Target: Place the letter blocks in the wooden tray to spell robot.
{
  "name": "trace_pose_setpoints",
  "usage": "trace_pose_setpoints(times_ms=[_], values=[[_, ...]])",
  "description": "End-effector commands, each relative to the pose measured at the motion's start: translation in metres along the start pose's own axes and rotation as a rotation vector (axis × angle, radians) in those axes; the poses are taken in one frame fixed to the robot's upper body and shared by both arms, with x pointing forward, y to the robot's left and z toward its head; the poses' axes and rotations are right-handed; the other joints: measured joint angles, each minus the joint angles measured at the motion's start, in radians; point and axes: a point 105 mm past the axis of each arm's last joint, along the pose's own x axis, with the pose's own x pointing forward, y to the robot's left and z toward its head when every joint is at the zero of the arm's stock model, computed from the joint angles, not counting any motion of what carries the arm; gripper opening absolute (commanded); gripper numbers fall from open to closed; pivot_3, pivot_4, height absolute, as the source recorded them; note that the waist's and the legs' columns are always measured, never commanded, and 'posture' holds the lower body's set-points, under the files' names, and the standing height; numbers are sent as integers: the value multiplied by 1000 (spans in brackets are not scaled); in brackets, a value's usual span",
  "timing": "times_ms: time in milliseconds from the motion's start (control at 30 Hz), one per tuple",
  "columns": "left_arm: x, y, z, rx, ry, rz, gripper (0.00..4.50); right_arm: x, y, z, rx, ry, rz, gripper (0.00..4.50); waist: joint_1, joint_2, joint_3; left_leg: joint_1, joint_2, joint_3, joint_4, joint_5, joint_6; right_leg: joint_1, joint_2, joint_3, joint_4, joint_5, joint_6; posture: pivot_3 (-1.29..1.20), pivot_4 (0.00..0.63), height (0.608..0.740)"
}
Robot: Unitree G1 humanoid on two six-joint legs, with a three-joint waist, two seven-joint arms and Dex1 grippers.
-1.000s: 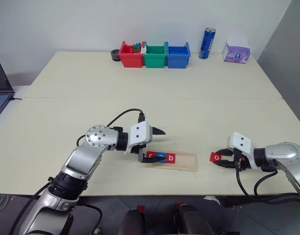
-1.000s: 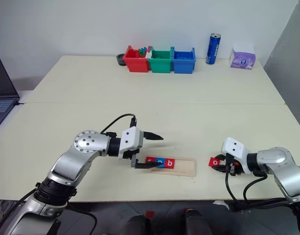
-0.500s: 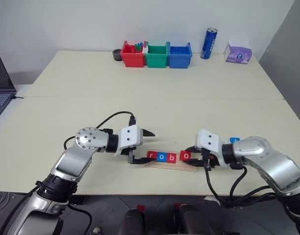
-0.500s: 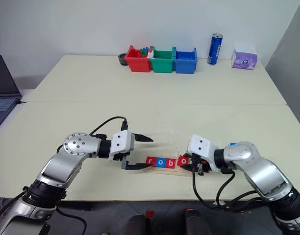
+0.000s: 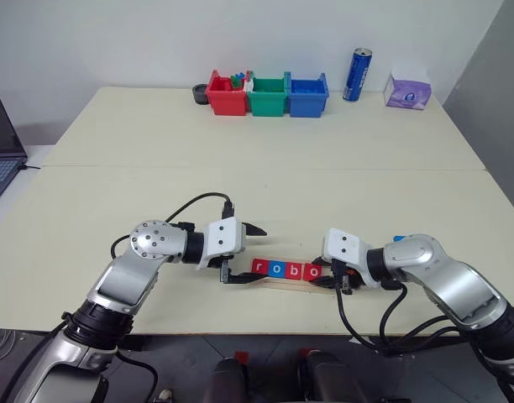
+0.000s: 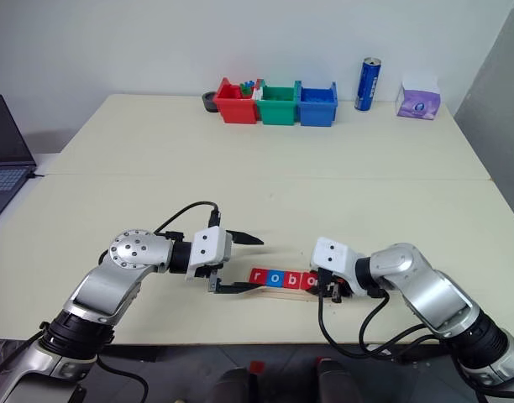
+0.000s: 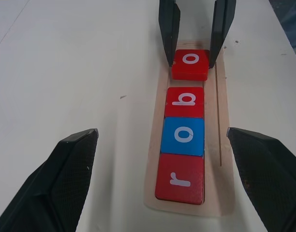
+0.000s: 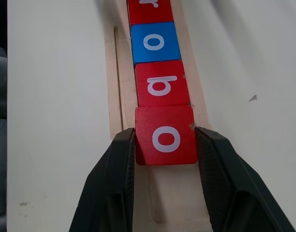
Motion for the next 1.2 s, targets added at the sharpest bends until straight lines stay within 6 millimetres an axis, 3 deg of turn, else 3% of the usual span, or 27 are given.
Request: trace_pose_setpoints(times_ms=[33, 200, 500, 733, 833, 967, 1167, 1200], values=[[1, 0, 9, 50, -20, 7, 4500, -1, -3, 6, -45, -7, -4, 1442, 0, 0, 0, 0, 0, 0, 0, 0, 0, 0, 0, 0, 0, 0, 0, 0, 150, 740], [1, 1, 10, 51, -19, 9, 4500, -1, -3, 6, -45, -8, 1, 1442, 0, 0, 0, 0, 0, 0, 0, 0, 0, 0, 0, 0, 0, 0, 0, 0, 150, 740], [1, 1, 11, 49, -22, 8, 4500, -9, -8, 17, -39, -44, -23, 4431, 0, 0, 0, 0, 0, 0, 0, 0, 0, 0, 0, 0, 0, 0, 0, 0, 150, 740], [-1, 2, 9, 44, -13, 16, 4500, -35, -8, 32, -16, -122, -88, 4431, 0, 0, 0, 0, 0, 0, 0, 0, 0, 0, 0, 0, 0, 0, 0, 0, 150, 740], [-1, 2, 9, 41, -14, 17, 4500, -40, -9, 28, 13, -133, -146, 3822, 1, 0, 0, 0, 0, 0, 0, 0, 0, 0, 0, 0, 0, 0, 0, 0, 150, 740], [1, 1, 9, 42, -19, 12, 4500, -41, -8, 12, 16, -100, -202, 2401, 1, 0, 0, 0, 0, 0, 0, 0, 0, 0, 0, 0, 0, 0, 0, 0, 150, 740], [2, 1, 10, 42, -26, 4, 4500, -40, 0, 7, 26, -86, -207, 160, -2, 0, 0, 0, 0, 0, 0, 0, 0, 0, 0, 0, 1, 0, 0, 0, 150, 740], [2, 1, 9, 42, -23, 3, 4500, -39, 1, 6, 25, -81, -200, 38, -2, 0, 0, 0, 0, 0, 0, 0, 0, 0, 0, 0, 1, 0, 0, 0, 150, 740]])
